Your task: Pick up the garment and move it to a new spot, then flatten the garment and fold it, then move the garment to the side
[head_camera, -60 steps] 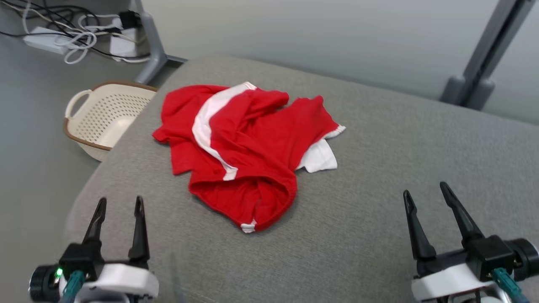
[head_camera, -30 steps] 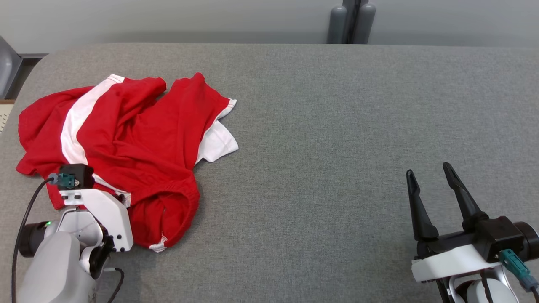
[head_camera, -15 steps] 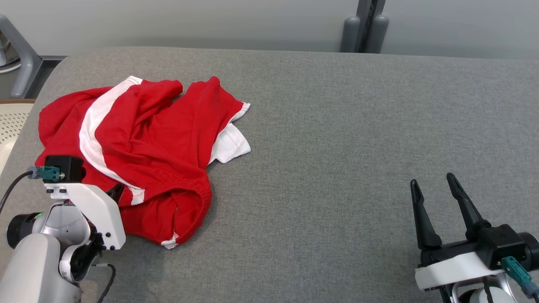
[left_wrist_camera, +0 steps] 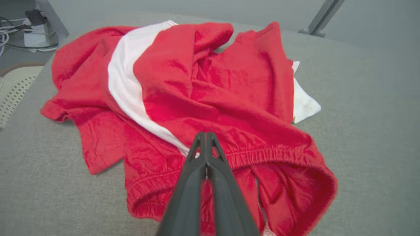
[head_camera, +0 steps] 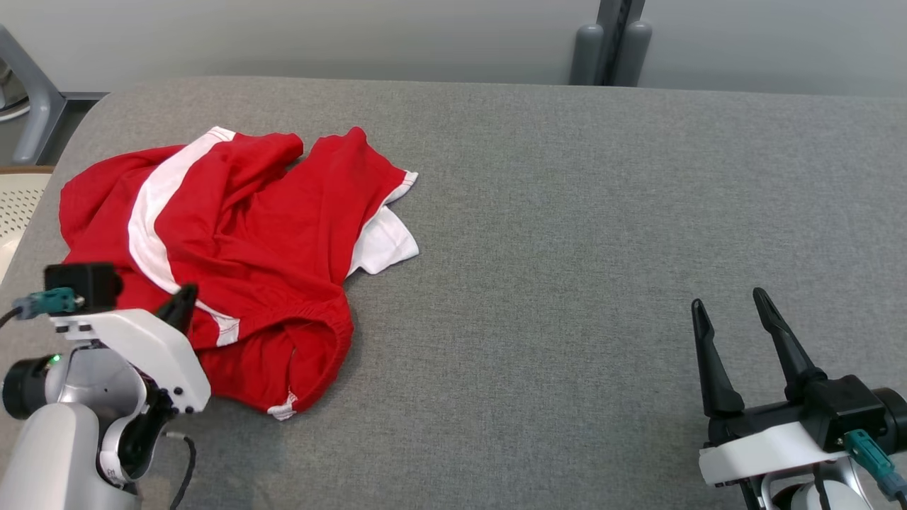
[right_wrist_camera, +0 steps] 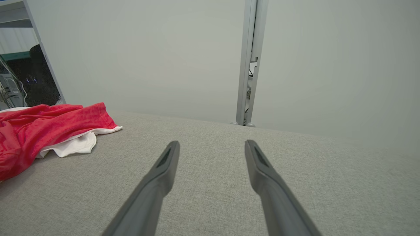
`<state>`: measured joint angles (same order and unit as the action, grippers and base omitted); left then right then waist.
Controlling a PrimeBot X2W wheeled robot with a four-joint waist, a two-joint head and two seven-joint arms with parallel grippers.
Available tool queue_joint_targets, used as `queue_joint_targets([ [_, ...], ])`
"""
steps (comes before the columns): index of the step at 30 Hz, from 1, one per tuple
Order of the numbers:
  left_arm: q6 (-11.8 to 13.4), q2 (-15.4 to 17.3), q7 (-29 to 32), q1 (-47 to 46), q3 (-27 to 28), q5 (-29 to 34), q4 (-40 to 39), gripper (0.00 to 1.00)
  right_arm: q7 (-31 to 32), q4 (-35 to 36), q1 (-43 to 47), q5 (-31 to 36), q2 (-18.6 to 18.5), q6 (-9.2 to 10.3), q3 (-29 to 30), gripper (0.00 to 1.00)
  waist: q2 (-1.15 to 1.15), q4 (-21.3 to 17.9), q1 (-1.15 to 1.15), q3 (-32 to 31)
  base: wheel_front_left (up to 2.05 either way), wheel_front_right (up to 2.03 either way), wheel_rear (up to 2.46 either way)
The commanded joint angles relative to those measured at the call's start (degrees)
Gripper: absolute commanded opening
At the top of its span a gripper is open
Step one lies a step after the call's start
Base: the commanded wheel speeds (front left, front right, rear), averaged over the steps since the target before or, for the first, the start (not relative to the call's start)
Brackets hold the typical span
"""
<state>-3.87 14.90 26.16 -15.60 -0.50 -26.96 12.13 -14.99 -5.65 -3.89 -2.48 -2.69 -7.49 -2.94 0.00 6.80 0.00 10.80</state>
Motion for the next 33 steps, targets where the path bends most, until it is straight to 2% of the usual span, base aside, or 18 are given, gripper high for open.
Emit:
queue_joint_targets([
  [1, 0.18, -0.31, -1.85, -0.21, 0.4, 0.42, -0.56, 0.33, -0.3, 0.39, -0.3, 0.38, -0.38, -0.01, 0.06, 1.0, 0.0, -0.18, 0.0, -0.11, 0.0, 0.0, 0.0],
  [2, -0.03, -0.58, -4.49, -0.12, 0.4, 0.97, -1.15, 0.8, -0.3, 0.49, -0.39, 0.47, -0.39, -0.01, 0.01, 1.0, 0.0, -0.41, 0.0, -0.28, 0.0, 0.0, 0.0],
  [3, 0.08, -1.01, -6.88, 0.22, 0.57, 1.34, -1.29, 1.0, -0.3, 0.69, -0.35, 0.58, -0.39, -0.01, 0.08, 1.0, 0.0, -0.64, 0.0, -0.48, 0.0, 0.0, 0.0],
  [9, 0.29, -4.02, -22.84, 1.97, 0.12, 4.57, -1.66, 1.0, -0.3, 1.79, 1.18, 1.14, -0.39, -0.01, 0.97, 1.0, 0.0, -2.17, 0.0, -2.41, 0.0, 0.0, 0.0],
  [16, 0.97, -6.86, -38.78, 3.63, -1.6, 8.83, 2.46, 1.0, -0.3, 2.82, 3.42, 1.98, -0.39, -0.01, 3.04, 1.0, 0.0, -2.42, 0.0, -4.6, 0.0, 0.0, 0.0],
  [19, 1.44, -7.78, -40.99, 4.59, -1.64, 10.49, 3.43, 1.0, -0.3, 3.65, 3.89, 2.53, -0.38, -0.01, 3.78, 1.0, 0.0, -2.33, 0.0, -5.19, 0.0, 0.0, 0.0],
  [22, 0.64, -8.62, -41.4, 5.63, -1.13, 12.22, 2.24, 1.0, -0.29, 4.59, 4.36, 2.8, -0.38, -0.01, 4.74, 1.0, 0.0, -2.59, 0.0, -5.81, 0.0, 0.0, 0.0],
  [33, -0.73, -10.55, -41.42, 15.29, 3.28, 17.31, -0.98, 1.0, -0.29, 4.63, 5.97, 2.53, -0.38, -0.01, 4.59, 1.0, 0.0, -6.82, 0.0, -8.89, 0.0, 0.0, 0.0],
])
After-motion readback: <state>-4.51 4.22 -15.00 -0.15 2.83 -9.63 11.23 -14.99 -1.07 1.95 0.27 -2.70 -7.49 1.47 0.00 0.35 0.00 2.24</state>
